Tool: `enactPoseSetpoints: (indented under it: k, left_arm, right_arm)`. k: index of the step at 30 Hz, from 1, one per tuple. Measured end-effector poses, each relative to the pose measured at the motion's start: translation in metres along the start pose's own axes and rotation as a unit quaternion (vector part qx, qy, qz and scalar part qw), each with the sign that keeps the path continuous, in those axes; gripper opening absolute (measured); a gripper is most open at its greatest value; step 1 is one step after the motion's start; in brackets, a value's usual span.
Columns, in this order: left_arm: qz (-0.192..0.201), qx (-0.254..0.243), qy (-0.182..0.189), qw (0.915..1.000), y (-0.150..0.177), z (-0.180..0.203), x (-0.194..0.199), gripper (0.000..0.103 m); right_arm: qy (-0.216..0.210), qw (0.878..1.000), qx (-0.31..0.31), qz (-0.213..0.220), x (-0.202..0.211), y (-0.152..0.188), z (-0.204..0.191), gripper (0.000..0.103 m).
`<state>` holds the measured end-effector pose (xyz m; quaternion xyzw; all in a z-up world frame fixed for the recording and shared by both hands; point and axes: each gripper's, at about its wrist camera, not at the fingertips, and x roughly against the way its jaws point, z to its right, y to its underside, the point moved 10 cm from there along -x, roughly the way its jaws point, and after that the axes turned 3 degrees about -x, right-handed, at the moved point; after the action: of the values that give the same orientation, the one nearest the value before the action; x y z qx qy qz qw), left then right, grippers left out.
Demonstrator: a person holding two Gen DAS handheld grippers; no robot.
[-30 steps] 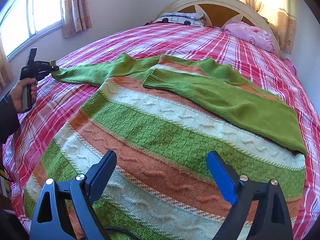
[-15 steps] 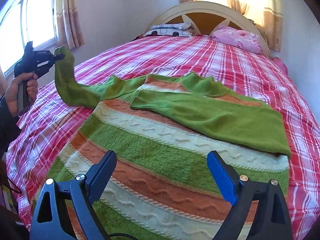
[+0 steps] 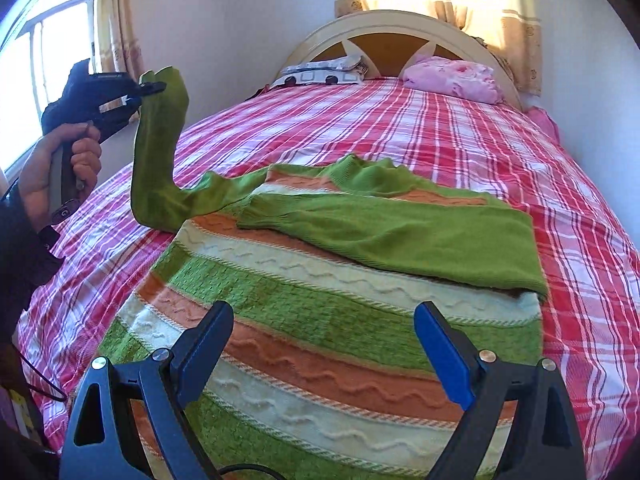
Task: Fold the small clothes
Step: 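Carry the sleeve over the sweater body with the left gripper and release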
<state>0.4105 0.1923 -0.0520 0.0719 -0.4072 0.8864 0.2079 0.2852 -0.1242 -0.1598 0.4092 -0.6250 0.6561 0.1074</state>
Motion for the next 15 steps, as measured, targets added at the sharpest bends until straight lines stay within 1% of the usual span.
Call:
enactPoseSetpoints:
  k: [9, 12, 15]
  left_arm:
    - [-0.025, -0.013, 0.053, 0.9982, 0.024, 0.074, -0.042, 0.005]
    - [-0.036, -0.027, 0.063, 0.997, 0.041, 0.099, -0.061, 0.005]
    - [-0.051, -0.029, 0.07, 0.9959, 0.06, 0.115, -0.078, 0.005]
  right_arm:
    - [0.006, 1.0, -0.026, 0.011, 0.013, 0.002, 0.025, 0.092]
    - [0.006, 0.999, -0.034, 0.012, 0.017, 0.005, 0.032, 0.092]
    - [0.007, 0.999, -0.043, 0.009, 0.018, 0.011, 0.04, 0.092]
